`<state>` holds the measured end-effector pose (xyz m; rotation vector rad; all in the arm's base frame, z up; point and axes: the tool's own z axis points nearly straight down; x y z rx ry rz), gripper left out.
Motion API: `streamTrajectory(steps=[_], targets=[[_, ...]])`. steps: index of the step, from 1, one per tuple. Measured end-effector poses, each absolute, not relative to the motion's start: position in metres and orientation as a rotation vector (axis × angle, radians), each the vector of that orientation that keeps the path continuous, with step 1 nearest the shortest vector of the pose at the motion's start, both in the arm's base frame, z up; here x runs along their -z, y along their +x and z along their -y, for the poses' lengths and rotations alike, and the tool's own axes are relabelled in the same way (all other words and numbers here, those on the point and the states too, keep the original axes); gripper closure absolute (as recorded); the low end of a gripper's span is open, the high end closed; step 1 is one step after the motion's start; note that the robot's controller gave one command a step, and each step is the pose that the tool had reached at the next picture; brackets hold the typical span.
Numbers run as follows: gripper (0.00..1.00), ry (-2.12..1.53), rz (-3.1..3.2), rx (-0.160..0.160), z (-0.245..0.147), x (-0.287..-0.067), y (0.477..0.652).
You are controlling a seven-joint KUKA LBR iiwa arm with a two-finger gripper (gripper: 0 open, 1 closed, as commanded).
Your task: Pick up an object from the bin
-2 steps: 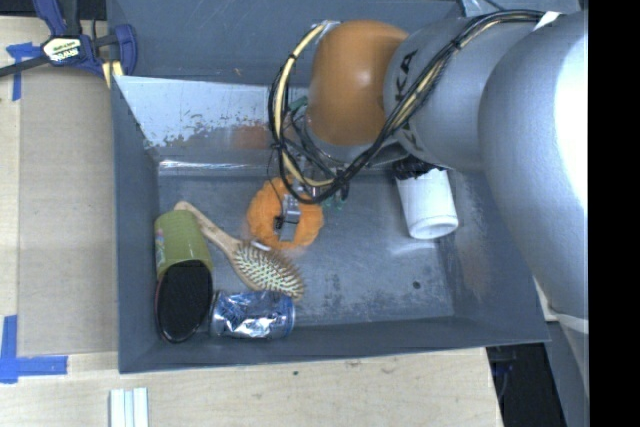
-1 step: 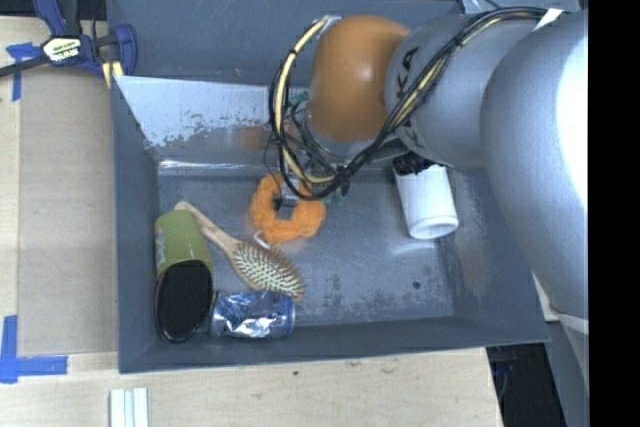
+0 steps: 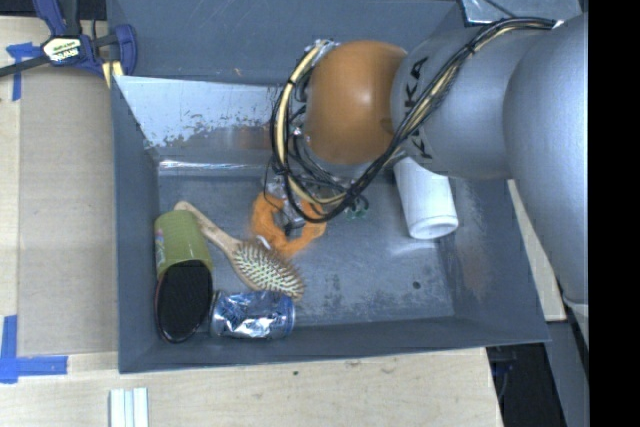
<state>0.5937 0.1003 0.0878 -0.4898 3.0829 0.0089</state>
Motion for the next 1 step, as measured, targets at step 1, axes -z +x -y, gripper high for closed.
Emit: streamTrajectory(steps=[1], targets=[[1.00,-0.499,-3.068,-0.009,-0.0996,-0.2108,0.6021]])
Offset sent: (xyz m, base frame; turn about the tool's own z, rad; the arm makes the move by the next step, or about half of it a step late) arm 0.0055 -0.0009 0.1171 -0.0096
